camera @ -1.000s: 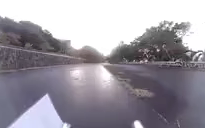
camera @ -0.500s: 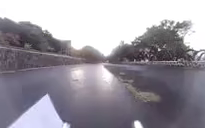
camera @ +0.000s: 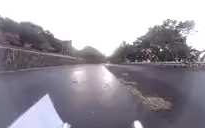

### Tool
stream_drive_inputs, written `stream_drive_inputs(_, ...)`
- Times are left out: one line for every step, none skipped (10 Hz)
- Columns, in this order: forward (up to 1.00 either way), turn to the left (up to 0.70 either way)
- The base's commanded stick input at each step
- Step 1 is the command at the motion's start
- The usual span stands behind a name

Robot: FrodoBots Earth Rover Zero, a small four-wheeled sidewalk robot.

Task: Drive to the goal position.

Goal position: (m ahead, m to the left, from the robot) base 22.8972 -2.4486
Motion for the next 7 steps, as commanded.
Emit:
stream_drive_inputs(0.5, 0.0)
stream_drive_inputs(0.5, 0.0)
stream_drive_inputs(0.5, 0.0)
stream_drive_inputs(0.5, 0.0)
stream_drive_inputs(0.5, 0.0)
stream_drive_inputs(0.5, 0.0)
stream_drive_inputs(0.5, 0.0)
